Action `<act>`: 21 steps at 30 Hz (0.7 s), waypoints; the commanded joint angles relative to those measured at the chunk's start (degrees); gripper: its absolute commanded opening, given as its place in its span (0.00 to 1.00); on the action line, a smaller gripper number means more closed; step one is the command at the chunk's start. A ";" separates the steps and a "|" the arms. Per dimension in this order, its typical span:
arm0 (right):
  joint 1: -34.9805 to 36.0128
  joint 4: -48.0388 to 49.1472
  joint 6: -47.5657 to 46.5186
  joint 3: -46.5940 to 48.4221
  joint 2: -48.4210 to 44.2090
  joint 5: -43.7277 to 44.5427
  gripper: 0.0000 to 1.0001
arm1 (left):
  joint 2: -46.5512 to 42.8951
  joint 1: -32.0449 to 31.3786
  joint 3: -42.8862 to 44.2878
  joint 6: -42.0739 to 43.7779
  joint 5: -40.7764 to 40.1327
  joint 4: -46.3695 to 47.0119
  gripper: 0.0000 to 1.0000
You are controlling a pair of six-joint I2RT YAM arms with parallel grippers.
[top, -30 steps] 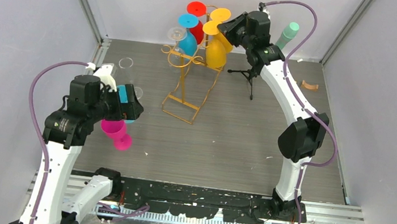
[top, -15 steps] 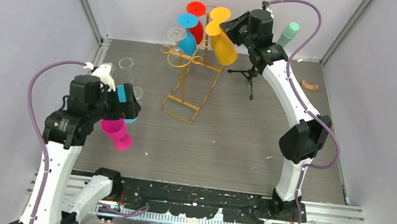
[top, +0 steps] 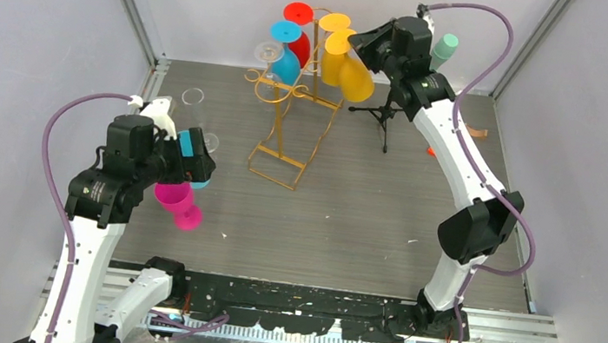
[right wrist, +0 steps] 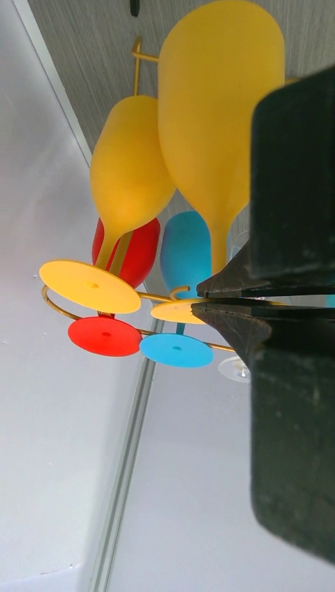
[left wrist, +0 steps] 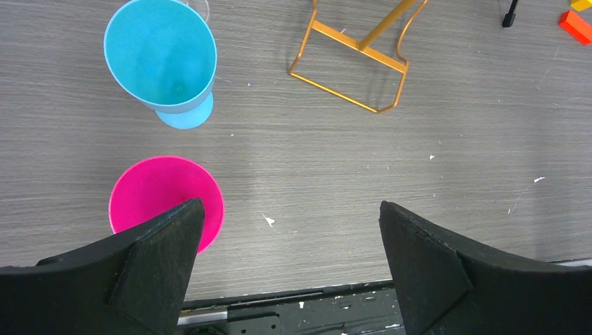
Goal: Take the wine glass off the wine glass rack
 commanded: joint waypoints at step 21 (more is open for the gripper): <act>0.54 20.95 18.15 -38.73 -35.01 -6.56 0.00 | 0.38 0.23 -5.12 -4.03 25.95 14.06 1.00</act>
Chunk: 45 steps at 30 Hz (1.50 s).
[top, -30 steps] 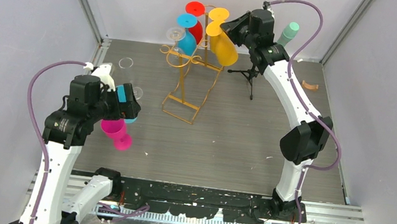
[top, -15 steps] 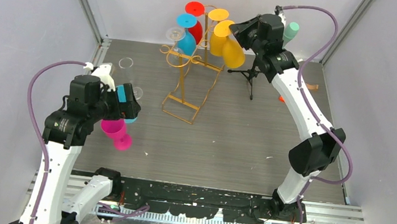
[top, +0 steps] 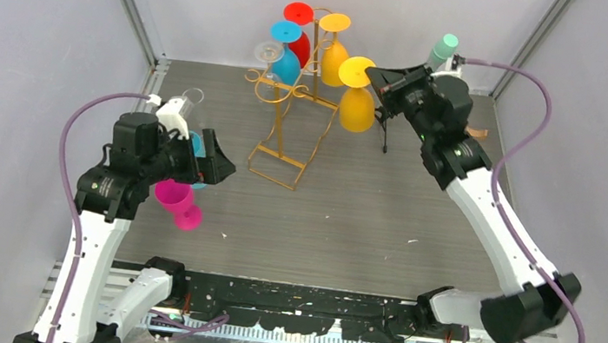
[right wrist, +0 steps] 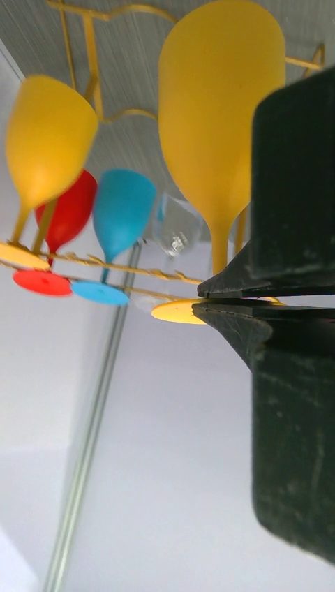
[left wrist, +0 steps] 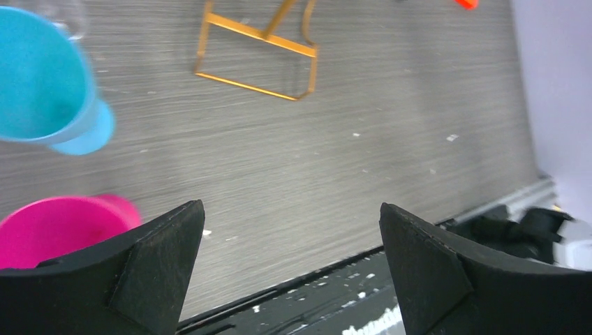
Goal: Take the wine glass off the wine glass rack
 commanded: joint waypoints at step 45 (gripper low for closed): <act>13.77 88.78 56.98 -46.67 8.79 -8.92 0.00 | -1.40 -1.07 -29.20 -60.81 27.47 65.50 0.34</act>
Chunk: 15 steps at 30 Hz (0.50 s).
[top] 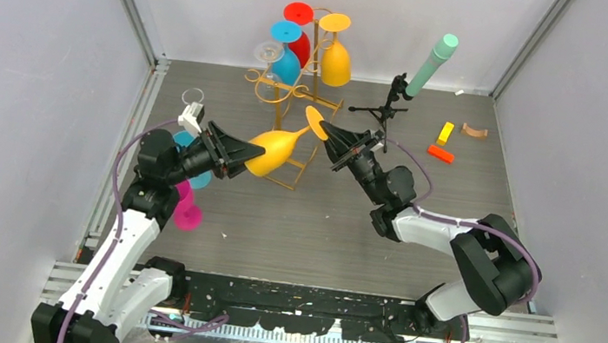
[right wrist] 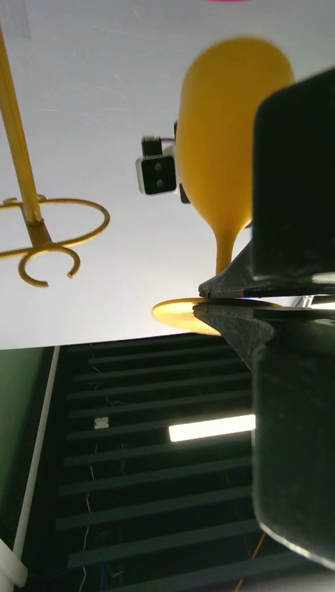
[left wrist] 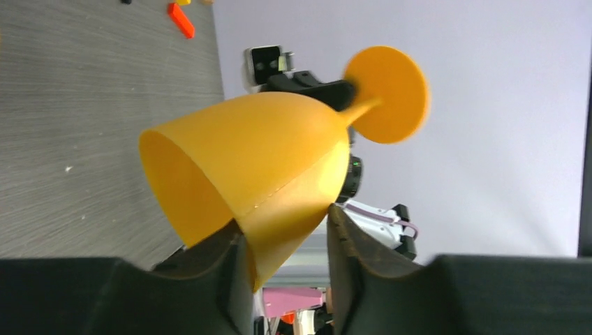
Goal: Take the wine glass off the wine glass rack
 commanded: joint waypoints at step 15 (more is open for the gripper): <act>0.27 5.37 -0.82 -4.52 2.47 1.67 0.42 | -0.53 -0.13 7.84 9.47 1.22 -9.88 0.00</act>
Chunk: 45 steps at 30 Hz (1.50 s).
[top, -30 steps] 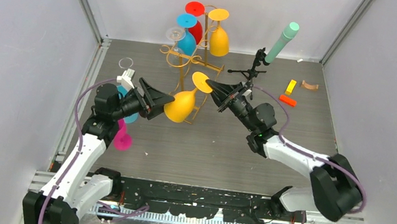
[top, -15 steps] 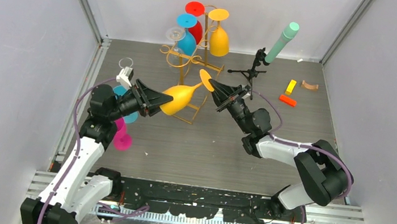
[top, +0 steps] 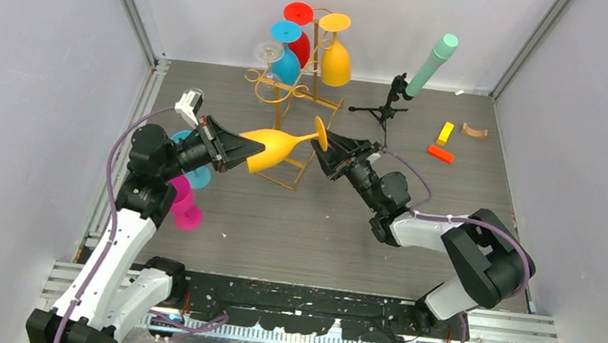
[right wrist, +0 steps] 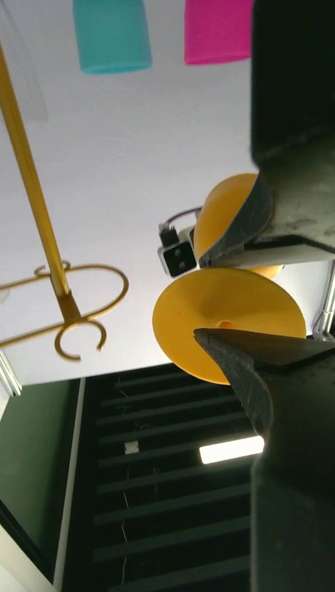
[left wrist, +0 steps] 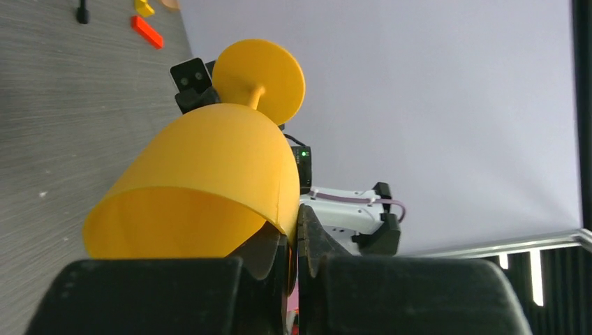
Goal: Take the wine glass off the wine glass rack
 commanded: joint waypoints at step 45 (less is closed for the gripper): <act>0.04 -69.01 -28.70 -0.97 -24.37 18.33 0.54 | 26.56 -21.92 25.57 47.52 -50.48 -76.66 0.09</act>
